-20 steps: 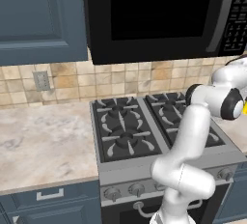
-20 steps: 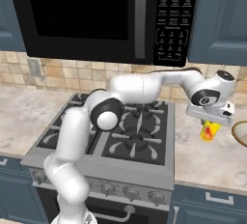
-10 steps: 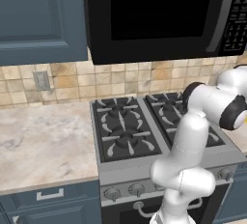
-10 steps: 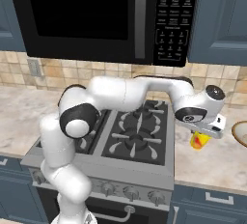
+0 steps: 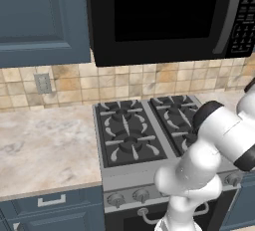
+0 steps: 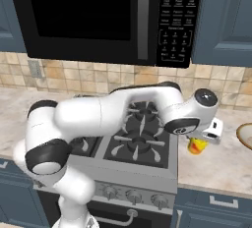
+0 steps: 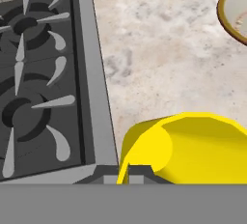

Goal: Pick the cup and bowl from the counter and place them on the counter next to the sink.

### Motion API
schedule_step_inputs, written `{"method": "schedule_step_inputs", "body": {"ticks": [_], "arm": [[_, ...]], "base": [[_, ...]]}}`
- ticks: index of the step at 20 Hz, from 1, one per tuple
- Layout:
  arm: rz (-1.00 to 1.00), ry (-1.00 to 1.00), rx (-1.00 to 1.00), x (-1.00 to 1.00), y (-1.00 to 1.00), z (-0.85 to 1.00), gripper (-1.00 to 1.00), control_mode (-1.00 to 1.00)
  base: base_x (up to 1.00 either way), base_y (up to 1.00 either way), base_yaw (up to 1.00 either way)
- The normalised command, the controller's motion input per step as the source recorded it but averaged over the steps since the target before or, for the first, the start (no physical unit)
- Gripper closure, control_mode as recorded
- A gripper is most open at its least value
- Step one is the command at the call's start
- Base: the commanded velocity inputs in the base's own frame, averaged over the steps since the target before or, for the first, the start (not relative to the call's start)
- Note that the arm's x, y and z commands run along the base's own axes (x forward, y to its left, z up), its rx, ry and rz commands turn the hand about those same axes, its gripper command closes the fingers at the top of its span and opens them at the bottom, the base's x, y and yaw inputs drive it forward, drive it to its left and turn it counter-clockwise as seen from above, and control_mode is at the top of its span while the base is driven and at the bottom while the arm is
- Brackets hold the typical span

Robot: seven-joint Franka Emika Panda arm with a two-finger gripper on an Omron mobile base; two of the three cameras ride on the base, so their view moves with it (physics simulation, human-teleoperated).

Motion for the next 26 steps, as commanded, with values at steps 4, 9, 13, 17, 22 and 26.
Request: {"method": "schedule_step_inputs", "body": {"ticks": [4, 9, 13, 17, 22, 26], "arm": [[0.00, 0.01, -0.16, -0.03, 0.56, 0.61, 1.00, -1.00], [0.00, 0.02, -0.17, -0.01, 0.81, 0.31, 1.00, -1.00], [-0.01, 0.00, -0.06, -0.01, 0.80, 0.02, 1.00, -1.00], [-0.10, -0.02, 0.00, -0.03, 0.69, 0.00, 1.00, -1.00], [-0.11, -0.04, -0.01, 0.00, 0.67, 0.16, 1.00, -1.00], [-0.12, -0.02, -0.03, 0.00, 0.70, 0.35, 1.00, -1.00]], "base": [[0.00, 0.00, 0.00], [0.00, 0.00, 0.00], [0.00, 0.00, 0.00], [0.00, 0.00, 0.00], [0.00, 0.00, 0.00], [0.00, 0.00, 0.00]]}}
